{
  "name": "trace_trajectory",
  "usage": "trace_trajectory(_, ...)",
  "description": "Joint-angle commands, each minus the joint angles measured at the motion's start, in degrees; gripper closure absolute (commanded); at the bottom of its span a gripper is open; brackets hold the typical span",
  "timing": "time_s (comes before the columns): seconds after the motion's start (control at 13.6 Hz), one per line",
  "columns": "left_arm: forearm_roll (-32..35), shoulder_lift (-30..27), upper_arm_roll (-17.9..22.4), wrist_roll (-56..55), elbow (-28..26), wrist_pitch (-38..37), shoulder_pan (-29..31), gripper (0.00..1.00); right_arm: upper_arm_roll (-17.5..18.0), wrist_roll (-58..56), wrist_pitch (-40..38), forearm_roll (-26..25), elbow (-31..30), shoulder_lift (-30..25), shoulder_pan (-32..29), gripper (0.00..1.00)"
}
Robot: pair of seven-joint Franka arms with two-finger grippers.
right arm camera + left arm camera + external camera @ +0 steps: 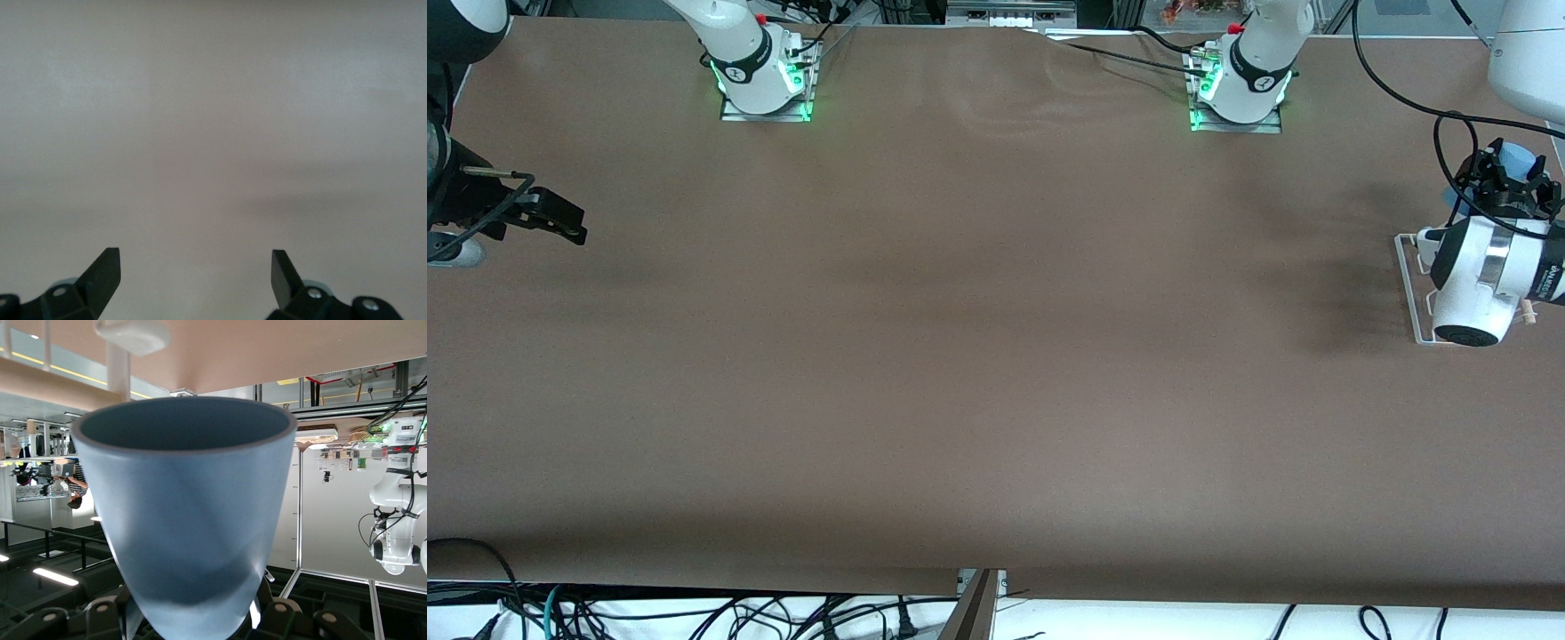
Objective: Transfer cup to left arm and place on rack
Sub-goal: 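Hang the cup on a rack peg with the left gripper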
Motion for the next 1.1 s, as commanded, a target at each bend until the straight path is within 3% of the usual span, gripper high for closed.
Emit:
trace_trajectory(0.0, 2.6, 0.4, -0.2, 2.4, 0.0, -0.9, -0.3, 1.0, 0.7, -0.6, -1.4, -0.5, 1.9, 0.7, -0.8, 0.0)
trace_trajectory(1.03, 5.2, 2.9, -0.2, 2.4, 0.0, 1.0, 0.2, 1.0, 0.8, -0.6, -1.4, -0.5, 1.9, 0.6, -0.8, 0.0)
